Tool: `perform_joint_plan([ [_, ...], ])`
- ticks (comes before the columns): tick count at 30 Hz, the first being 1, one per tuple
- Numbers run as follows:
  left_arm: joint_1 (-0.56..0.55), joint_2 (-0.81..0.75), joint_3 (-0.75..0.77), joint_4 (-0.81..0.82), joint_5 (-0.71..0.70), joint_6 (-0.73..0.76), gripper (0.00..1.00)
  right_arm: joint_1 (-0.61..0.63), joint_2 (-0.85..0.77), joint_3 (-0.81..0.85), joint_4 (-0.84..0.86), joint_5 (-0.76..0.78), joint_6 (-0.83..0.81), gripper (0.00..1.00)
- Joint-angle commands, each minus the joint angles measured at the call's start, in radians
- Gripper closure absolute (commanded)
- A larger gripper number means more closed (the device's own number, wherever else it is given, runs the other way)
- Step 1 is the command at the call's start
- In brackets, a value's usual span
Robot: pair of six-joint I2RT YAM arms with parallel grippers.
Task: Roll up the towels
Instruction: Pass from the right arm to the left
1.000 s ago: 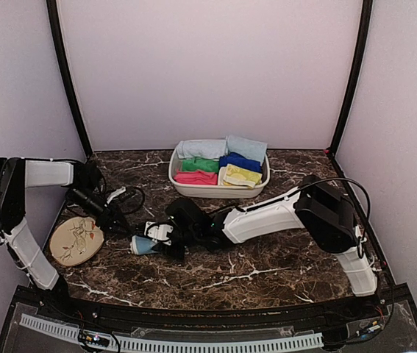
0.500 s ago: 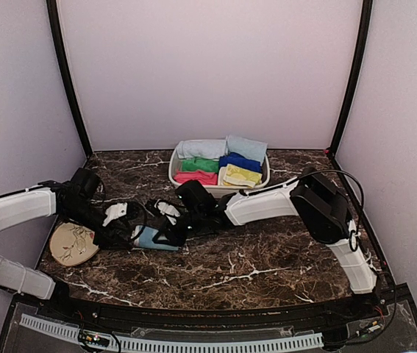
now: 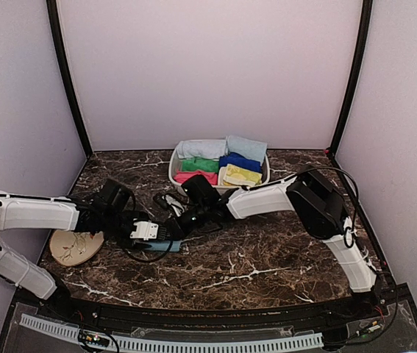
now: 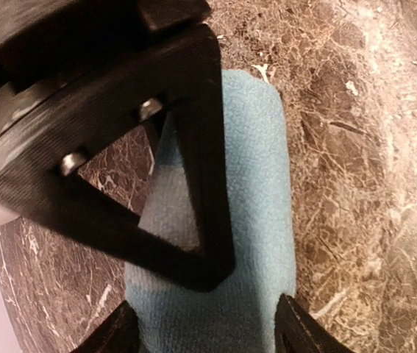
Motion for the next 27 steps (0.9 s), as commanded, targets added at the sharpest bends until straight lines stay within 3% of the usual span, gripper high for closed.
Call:
perform_joint_plan([
  [1, -0.061, 0.049, -0.014, 0.101, -0.127, 0.066, 0.37, 0.0, 0.046, 0.032, -0.084, -0.101, 0.071, 0.93],
  [12, -0.106, 0.123, 0.015, 0.092, -0.166, 0.044, 0.41, 0.0, -0.062, -0.001, 0.009, -0.195, 0.113, 0.95],
  [18, -0.117, 0.184, 0.109, 0.016, -0.222, 0.007, 0.65, 0.004, -0.139, -0.016, -0.025, -0.215, 0.039, 0.95],
  [21, -0.115, 0.204, 0.176, -0.011, -0.237, -0.025, 0.69, 0.004, -0.192, -0.061, -0.023, -0.223, 0.009, 0.94],
  [23, -0.115, 0.204, 0.203, -0.034, -0.226, -0.051, 0.68, 0.004, -0.228, -0.094, -0.005, -0.244, 0.003, 0.94],
  [27, -0.116, 0.197, 0.22, -0.049, -0.227, -0.115, 0.43, 0.009, -0.303, -0.15, 0.04, -0.25, 0.006, 0.94],
])
